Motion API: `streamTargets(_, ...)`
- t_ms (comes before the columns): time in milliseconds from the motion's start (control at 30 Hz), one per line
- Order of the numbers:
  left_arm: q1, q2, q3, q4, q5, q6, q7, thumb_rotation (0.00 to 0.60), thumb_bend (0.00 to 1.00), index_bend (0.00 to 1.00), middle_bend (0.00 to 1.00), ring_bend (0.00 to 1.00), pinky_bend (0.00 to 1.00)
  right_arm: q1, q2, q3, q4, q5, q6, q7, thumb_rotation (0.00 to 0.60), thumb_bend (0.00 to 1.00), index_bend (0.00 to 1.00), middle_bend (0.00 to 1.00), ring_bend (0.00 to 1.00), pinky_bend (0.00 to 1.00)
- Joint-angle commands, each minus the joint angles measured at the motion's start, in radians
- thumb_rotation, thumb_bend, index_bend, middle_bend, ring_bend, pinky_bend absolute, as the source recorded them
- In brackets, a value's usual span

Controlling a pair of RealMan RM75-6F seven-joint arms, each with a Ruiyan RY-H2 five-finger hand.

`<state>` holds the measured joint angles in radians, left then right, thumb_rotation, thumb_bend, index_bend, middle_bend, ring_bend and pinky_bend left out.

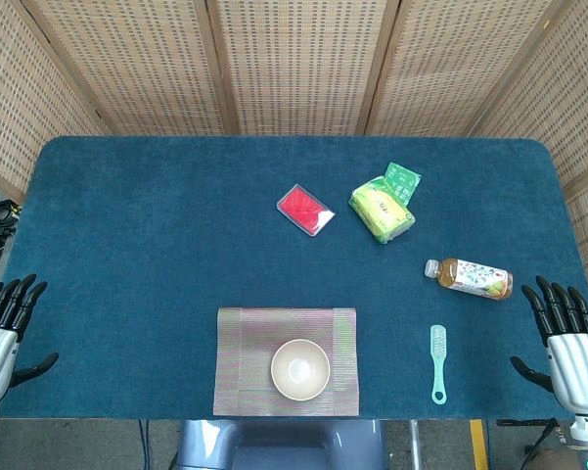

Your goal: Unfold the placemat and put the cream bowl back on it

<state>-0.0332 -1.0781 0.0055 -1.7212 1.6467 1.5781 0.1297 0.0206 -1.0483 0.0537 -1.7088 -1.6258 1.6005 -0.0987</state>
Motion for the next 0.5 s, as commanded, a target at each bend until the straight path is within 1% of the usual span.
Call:
streamTargets(33, 0.0, 0.001, 0.0, 0.0, 0.001, 0.001, -0.002, 0.6, 0.0, 0.0, 0.0, 0.0, 0.0, 0.0, 0.001, 0.001, -0.001, 0.001, 0.001, 0.001, 0.6, 0.0, 0.0, 0.0, 0.0, 0.0)
streamTargets(233, -0.006, 0.0, -0.002, 0.002, 0.0, -0.006, -0.003, 0.6, 0.0, 0.0, 0.0, 0.0, 0.0, -0.003, 0.006, 0.001, -0.004, 0.001, 0.007, 0.01, 0.6, 0.0, 0.0, 0.0, 0.0, 0.0)
streamTargets(300, -0.022, -0.003, 0.001, 0.007, 0.03, -0.019, -0.005, 0.6, 0.0, 0.0, 0.0, 0.0, 0.0, -0.006, 0.012, 0.001, -0.011, 0.006, 0.009, 0.021, 0.6, 0.0, 0.0, 0.0, 0.0, 0.0)
streamTargets(400, -0.088, -0.025, 0.004, 0.045, 0.139, -0.052, -0.05, 0.6, 0.0, 0.0, 0.0, 0.0, 0.0, -0.006, 0.016, 0.009, -0.012, 0.016, 0.013, 0.025, 0.6, 0.0, 0.0, 0.0, 0.0, 0.0)
streamTargets(500, -0.194, -0.062, 0.004, 0.088, 0.264, -0.128, -0.075, 0.6, 0.0, 0.0, 0.0, 0.0, 0.0, 0.0, 0.017, 0.018, -0.013, 0.04, -0.002, 0.019, 0.6, 0.0, 0.0, 0.0, 0.0, 0.0)
